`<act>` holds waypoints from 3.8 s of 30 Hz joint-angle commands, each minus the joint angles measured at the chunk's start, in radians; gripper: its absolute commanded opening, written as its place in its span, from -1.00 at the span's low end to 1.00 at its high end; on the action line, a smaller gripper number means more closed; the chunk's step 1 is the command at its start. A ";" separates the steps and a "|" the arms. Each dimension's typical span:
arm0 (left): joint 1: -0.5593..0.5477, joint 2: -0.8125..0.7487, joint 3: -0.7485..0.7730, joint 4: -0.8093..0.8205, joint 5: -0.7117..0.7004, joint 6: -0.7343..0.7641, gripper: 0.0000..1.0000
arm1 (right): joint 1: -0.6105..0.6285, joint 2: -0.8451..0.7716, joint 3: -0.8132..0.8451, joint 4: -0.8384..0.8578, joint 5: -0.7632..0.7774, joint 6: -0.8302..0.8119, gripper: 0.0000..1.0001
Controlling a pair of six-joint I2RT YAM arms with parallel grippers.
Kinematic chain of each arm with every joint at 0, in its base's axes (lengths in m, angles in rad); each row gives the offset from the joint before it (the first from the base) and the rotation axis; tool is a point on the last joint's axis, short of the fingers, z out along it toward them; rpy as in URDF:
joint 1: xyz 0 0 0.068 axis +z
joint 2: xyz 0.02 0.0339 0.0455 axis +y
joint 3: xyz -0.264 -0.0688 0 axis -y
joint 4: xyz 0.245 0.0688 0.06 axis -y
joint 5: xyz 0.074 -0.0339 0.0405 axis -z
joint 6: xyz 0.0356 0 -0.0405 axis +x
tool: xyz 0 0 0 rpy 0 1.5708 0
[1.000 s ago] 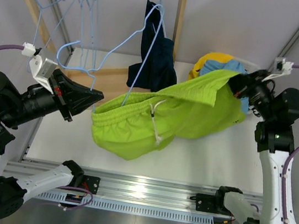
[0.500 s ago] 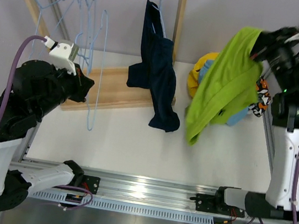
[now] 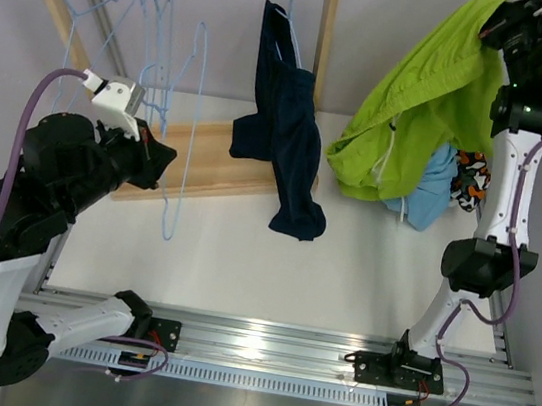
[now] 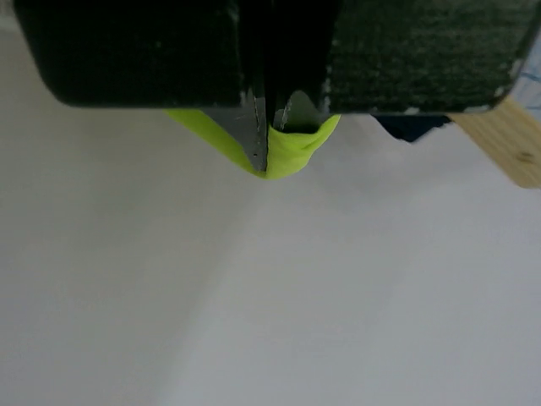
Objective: Remove the shorts from the hanger
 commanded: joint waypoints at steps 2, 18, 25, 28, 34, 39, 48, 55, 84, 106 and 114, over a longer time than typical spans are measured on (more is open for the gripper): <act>-0.003 0.050 -0.007 0.099 0.065 -0.021 -1.00 | -0.002 0.012 -0.220 0.192 0.046 -0.011 -1.00; 0.017 0.399 0.347 0.144 -0.093 0.045 -1.00 | 0.073 -0.364 -1.193 0.196 0.069 0.059 0.62; 0.239 0.601 0.562 0.157 0.102 -0.014 -1.00 | 0.193 -0.734 -1.480 0.118 0.066 -0.002 0.99; 0.298 0.655 0.611 0.182 0.125 -0.037 -1.00 | 0.220 -0.871 -1.564 0.104 0.042 -0.002 0.99; 0.405 0.808 0.721 0.248 0.235 -0.099 -1.00 | 0.309 -1.001 -1.707 0.134 0.022 -0.048 0.99; 0.476 0.888 0.754 0.329 0.329 -0.156 -1.00 | 0.319 -1.057 -1.794 0.140 0.010 -0.024 0.99; 0.482 0.867 0.674 0.300 0.389 -0.163 -0.90 | 0.322 -1.081 -1.793 0.107 0.010 -0.051 0.99; 0.425 0.684 0.576 0.250 0.344 -0.086 0.08 | 0.328 -1.123 -1.788 0.087 0.002 -0.041 0.99; 0.069 0.693 0.543 0.467 0.126 -0.215 0.66 | 0.340 -1.331 -1.741 -0.146 0.051 -0.076 0.99; 0.029 0.994 0.623 0.654 0.077 -0.267 -0.51 | 0.342 -1.301 -1.758 -0.117 0.016 -0.088 0.99; 0.029 0.967 0.713 0.605 0.051 -0.206 -1.00 | 0.342 -1.304 -1.767 -0.103 0.002 -0.087 0.99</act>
